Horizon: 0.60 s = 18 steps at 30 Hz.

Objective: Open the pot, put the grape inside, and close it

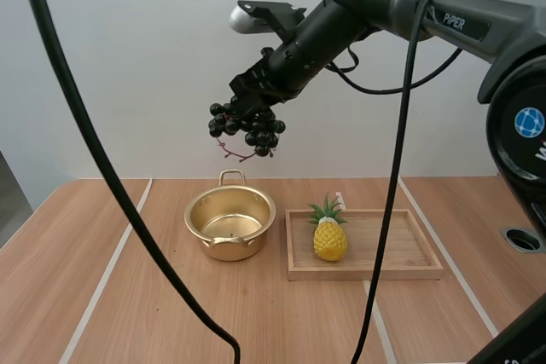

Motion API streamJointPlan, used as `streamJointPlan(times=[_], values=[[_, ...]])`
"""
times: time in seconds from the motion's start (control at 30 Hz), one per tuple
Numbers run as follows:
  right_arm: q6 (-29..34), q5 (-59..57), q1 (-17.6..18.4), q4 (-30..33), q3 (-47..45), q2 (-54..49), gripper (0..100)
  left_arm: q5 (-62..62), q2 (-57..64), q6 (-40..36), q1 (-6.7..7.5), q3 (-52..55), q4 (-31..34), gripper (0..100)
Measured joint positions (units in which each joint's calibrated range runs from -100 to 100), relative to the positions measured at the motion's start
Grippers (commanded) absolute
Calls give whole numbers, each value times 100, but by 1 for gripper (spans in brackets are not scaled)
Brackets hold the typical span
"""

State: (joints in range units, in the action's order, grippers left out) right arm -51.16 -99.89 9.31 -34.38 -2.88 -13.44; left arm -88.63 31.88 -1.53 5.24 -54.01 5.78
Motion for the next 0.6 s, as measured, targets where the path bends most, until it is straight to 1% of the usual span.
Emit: streamJointPlan(times=[0.1, 0.3, 0.47, 0.6], values=[[0, 0, 197, 243, 5, 125, 0, 0, 0, 10, 0, 0, 0, 0], [108, 0, 444, 592, 5, 528, 0, 0, 0, 20, 0, 0, 0, 0], [446, 20, 489, 707, 5, 908, 0, -64, 0, 31, 0, 0, 0, 0], [590, 303, 489, 875, 5, 1214, 0, -204, 0, 31, 0, -11, 0, 0]])
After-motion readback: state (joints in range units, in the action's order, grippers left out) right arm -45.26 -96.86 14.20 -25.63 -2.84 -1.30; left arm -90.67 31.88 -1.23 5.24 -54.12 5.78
